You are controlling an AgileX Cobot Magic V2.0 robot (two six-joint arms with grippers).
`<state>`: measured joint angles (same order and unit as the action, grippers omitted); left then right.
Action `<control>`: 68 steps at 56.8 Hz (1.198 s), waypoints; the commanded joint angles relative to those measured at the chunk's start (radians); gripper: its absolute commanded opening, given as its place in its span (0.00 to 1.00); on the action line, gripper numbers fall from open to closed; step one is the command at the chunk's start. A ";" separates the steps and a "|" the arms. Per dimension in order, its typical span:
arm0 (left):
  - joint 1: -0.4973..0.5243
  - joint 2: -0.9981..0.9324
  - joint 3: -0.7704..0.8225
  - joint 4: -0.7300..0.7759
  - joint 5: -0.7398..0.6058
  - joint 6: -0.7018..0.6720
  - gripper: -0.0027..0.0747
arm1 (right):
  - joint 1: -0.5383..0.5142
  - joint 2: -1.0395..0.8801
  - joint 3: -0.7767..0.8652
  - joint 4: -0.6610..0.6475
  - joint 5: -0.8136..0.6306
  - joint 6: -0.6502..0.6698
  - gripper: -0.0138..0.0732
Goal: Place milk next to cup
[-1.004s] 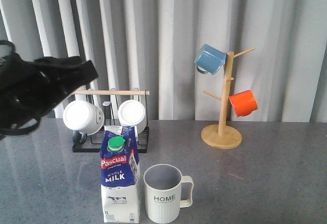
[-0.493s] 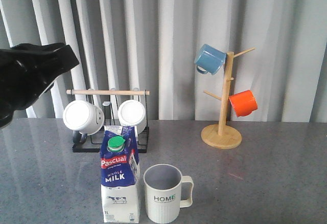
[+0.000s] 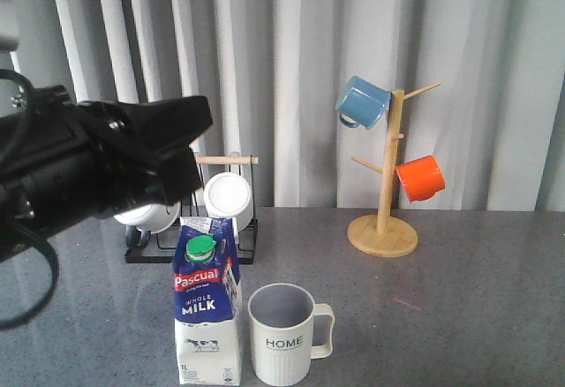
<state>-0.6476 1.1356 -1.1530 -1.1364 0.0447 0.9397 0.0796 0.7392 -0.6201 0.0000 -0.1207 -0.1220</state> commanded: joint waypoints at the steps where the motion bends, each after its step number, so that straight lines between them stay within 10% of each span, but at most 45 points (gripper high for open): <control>1: -0.003 -0.022 -0.029 0.430 0.025 -0.388 0.03 | -0.004 -0.003 -0.027 -0.007 -0.069 -0.004 0.15; 7: -0.003 -0.042 -0.029 0.927 0.108 -0.889 0.03 | -0.004 -0.003 -0.027 -0.007 -0.068 -0.004 0.15; 14: -0.003 -0.108 -0.007 1.273 0.306 -1.161 0.03 | -0.004 -0.003 -0.027 -0.007 -0.068 -0.004 0.15; 53: 0.289 -0.921 1.074 1.294 -0.228 -1.001 0.03 | -0.004 -0.003 -0.027 -0.007 -0.067 -0.004 0.15; 68: 0.435 -1.161 1.157 1.294 -0.067 -0.876 0.03 | -0.004 -0.003 -0.027 -0.007 -0.068 -0.004 0.15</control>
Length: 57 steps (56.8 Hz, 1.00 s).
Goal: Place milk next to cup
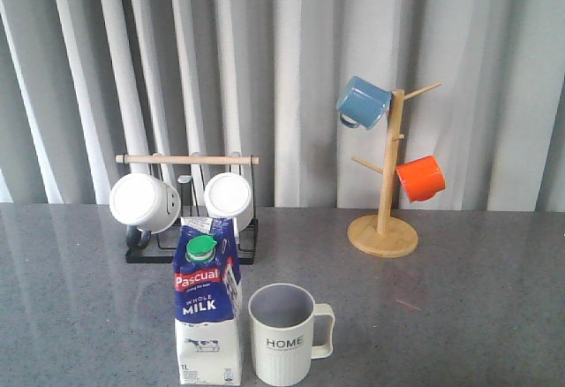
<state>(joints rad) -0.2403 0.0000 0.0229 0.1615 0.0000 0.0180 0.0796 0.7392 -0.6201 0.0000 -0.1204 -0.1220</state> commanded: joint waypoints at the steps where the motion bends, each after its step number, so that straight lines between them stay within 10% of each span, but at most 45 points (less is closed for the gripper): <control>1: 0.031 -0.025 -0.019 -0.004 -0.020 0.052 0.03 | -0.004 -0.003 -0.027 -0.007 -0.068 -0.004 0.15; 57: 0.291 -0.027 -0.019 -0.205 -0.022 -0.047 0.03 | -0.004 -0.003 -0.027 -0.007 -0.072 -0.004 0.15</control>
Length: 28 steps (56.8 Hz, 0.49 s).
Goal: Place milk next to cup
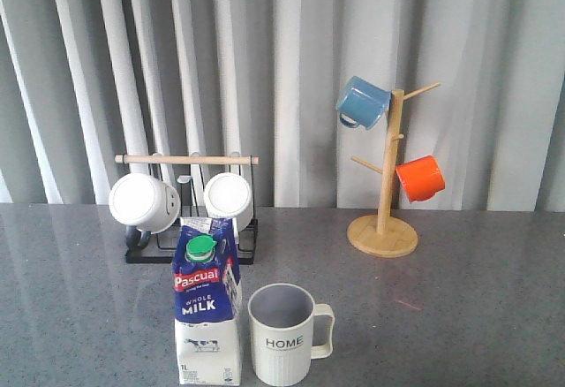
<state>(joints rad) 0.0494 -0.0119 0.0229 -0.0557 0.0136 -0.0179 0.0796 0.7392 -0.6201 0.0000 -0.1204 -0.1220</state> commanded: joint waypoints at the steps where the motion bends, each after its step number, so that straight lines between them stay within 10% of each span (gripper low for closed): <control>1: 0.001 -0.015 -0.019 0.016 -0.031 -0.011 0.03 | -0.004 -0.003 -0.027 -0.007 -0.072 -0.004 0.15; 28: 0.001 -0.012 -0.022 0.022 -0.014 -0.012 0.03 | -0.004 -0.003 -0.027 -0.007 -0.072 -0.004 0.15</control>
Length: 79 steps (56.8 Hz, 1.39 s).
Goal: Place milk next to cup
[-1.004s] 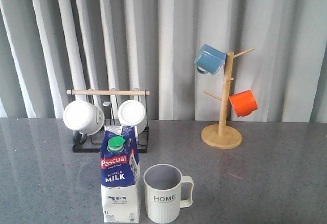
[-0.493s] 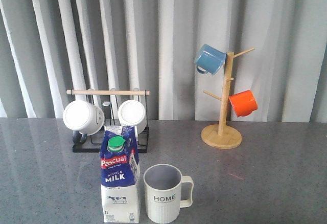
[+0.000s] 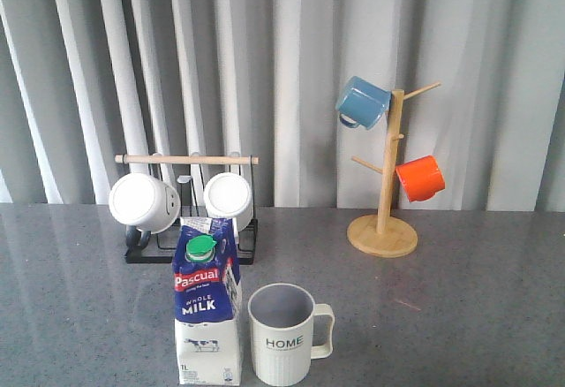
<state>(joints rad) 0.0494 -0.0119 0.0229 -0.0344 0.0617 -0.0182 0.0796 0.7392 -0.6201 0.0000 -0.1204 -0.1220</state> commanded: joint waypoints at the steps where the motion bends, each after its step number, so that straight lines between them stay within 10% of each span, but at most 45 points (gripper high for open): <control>1: 0.001 -0.012 -0.022 0.001 -0.062 -0.012 0.03 | -0.004 -0.003 -0.027 -0.007 -0.072 -0.004 0.15; 48: 0.001 -0.012 -0.022 0.001 -0.062 -0.012 0.03 | -0.004 -0.065 -0.014 0.000 -0.078 -0.004 0.15; 79: 0.001 -0.012 -0.022 0.001 -0.062 -0.012 0.03 | -0.015 -0.619 0.621 -0.021 0.007 0.256 0.15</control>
<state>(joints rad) 0.0494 -0.0119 0.0229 -0.0344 0.0698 -0.0210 0.0796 0.1686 -0.0317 0.0491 -0.0904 0.0276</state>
